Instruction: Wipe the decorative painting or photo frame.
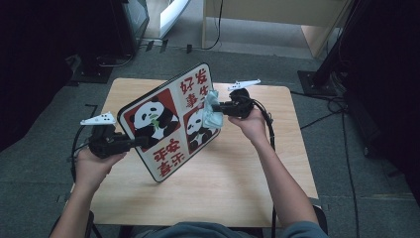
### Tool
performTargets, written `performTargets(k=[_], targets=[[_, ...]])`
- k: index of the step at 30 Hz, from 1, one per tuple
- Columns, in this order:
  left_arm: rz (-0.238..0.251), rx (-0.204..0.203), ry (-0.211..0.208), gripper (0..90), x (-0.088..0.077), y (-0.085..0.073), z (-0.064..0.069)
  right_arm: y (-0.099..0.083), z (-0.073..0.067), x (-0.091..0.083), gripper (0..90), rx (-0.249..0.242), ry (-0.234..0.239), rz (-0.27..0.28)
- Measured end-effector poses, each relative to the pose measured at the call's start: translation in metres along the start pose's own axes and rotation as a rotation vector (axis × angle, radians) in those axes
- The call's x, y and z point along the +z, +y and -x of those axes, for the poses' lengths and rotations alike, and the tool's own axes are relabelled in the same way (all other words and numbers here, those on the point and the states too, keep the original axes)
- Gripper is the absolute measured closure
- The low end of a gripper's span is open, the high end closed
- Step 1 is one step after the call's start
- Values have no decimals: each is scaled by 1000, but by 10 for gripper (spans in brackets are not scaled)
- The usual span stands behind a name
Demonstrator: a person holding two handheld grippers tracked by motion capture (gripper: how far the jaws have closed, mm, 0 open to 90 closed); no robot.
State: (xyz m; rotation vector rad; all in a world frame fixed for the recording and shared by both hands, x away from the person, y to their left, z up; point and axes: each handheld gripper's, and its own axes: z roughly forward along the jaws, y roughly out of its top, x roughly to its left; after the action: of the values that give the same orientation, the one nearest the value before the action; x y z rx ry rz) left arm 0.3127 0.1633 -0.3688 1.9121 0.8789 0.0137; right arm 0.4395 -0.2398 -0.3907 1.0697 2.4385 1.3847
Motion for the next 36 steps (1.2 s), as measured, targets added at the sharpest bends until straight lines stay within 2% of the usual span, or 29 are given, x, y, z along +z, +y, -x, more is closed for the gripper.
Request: performTargets(k=[6,8,12,16,21,27,31,36], targets=[[17,-1,9,780,0,0,1,-7,0,1,822,-1,-13,0],[20,9,17,777,0,0,2,-10,1,2,822,12,-12,-3],[31,1,11,744,1,0,1,-15,3,3,822,17,-20,-21],[33,2,11,744,1,0,1,-20,4,4,823,16,-34,-17],[35,3,2,744,0,1,1,-28,6,7,823,38,-34,-42],[31,6,-1,742,2,1,0,-36,6,10,822,38,-45,-54],[31,9,2,739,1,1,0,-45,8,14,822,60,-45,-74],[31,11,-3,738,1,1,-1,-50,8,17,822,59,-51,-77]])
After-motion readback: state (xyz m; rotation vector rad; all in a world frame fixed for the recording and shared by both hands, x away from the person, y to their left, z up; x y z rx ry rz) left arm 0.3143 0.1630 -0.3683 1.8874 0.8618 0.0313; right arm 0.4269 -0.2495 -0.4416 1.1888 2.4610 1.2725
